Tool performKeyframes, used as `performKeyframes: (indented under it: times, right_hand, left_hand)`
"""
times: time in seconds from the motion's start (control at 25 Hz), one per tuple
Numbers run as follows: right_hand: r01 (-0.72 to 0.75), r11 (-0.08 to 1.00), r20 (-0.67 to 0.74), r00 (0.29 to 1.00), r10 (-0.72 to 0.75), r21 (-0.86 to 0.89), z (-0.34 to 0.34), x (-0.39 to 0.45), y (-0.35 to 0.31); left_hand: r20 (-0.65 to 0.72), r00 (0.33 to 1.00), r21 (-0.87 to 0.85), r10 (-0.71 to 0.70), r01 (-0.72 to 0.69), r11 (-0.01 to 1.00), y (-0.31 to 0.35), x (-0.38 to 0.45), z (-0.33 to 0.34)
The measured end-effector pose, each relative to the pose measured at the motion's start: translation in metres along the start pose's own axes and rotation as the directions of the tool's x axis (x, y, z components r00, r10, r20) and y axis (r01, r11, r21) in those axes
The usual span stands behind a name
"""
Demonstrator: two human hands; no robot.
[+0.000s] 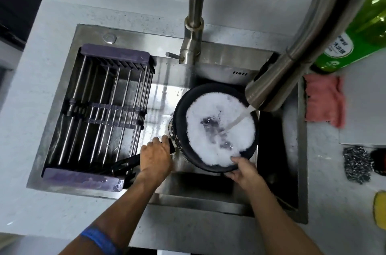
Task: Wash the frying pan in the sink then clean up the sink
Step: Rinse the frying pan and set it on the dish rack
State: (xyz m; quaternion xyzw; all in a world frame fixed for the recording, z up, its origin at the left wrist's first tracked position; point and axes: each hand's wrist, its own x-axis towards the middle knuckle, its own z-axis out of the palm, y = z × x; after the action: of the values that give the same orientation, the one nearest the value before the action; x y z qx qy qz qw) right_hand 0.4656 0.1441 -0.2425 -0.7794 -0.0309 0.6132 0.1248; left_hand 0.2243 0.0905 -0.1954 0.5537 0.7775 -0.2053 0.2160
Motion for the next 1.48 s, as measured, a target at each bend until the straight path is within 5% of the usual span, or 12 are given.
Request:
performKeyframes:
  times: [0.28, 0.36, 0.44, 0.52, 0.6, 0.8, 0.96, 1.04, 1.12, 1.32, 1.4, 1.48]
  right_hand:
    - [0.331, 0.912, -0.133, 0.92, -0.369, -0.242, -0.036, -0.08, -0.046]
    - [0.406, 0.756, -0.085, 0.853, -0.516, -0.513, -0.047, -0.125, -0.072]
    - [0.398, 0.463, -0.03, 0.732, -0.681, -0.792, -0.049, -0.176, -0.097]
    - [0.337, 0.237, 0.043, 0.65, -0.759, -0.911, -0.044, -0.215, -0.117]
    - [0.304, 0.143, 0.073, 0.6, -0.796, -0.942, -0.036, -0.247, -0.128]
    - [0.367, 0.088, 0.132, 0.533, -0.836, -0.926, -0.03, -0.289, -0.135]
    - [0.351, 0.132, 0.133, 0.638, -0.759, -0.927, -0.054, -0.23, -0.116]
    - [0.504, 0.297, 0.151, 0.671, -0.726, -0.811, -0.071, -0.191, -0.093]
    - [0.627, 0.517, 0.121, 0.696, -0.707, -0.583, -0.074, -0.162, -0.068]
    - [0.489, 0.663, -0.025, 0.795, -0.607, -0.567, -0.044, -0.089, -0.029]
    - [0.436, 0.525, -0.028, 0.749, -0.662, -0.731, -0.033, -0.059, -0.026]
    - [0.411, 0.16, 0.171, 0.658, -0.733, -0.897, -0.015, -0.039, -0.016]
  left_hand:
    - [0.018, 0.992, -0.062, 0.122, -0.121, 0.991, -0.002, -0.027, -0.03]
    - [0.05, 0.976, -0.091, 0.21, -0.205, 0.975, -0.001, -0.046, -0.032]
    - [0.096, 0.968, -0.256, 0.231, -0.2, 0.946, -0.003, -0.058, -0.039]
    - [0.147, 0.952, -0.41, 0.27, -0.189, 0.892, -0.004, -0.063, -0.047]
    - [0.184, 0.924, -0.547, 0.335, -0.187, 0.816, -0.004, -0.068, -0.055]
    - [0.271, 0.847, -0.721, 0.458, -0.137, 0.679, -0.012, -0.075, -0.065]
    - [0.397, 0.832, -0.703, 0.388, 0.004, 0.711, -0.008, -0.072, -0.061]
    - [0.449, 0.828, -0.695, 0.334, 0.089, 0.713, -0.003, -0.072, -0.056]
    - [0.34, 0.926, -0.624, 0.164, 0.091, 0.776, -0.004, -0.071, -0.05]
    - [0.083, 0.996, -0.366, 0.045, -0.012, 0.931, 0.002, -0.055, -0.038]
    - [0.077, 0.997, -0.319, 0.03, -0.004, 0.948, 0.006, -0.043, -0.025]
    - [0.096, 0.995, -0.288, 0.005, 0.023, 0.957, 0.005, -0.034, -0.011]
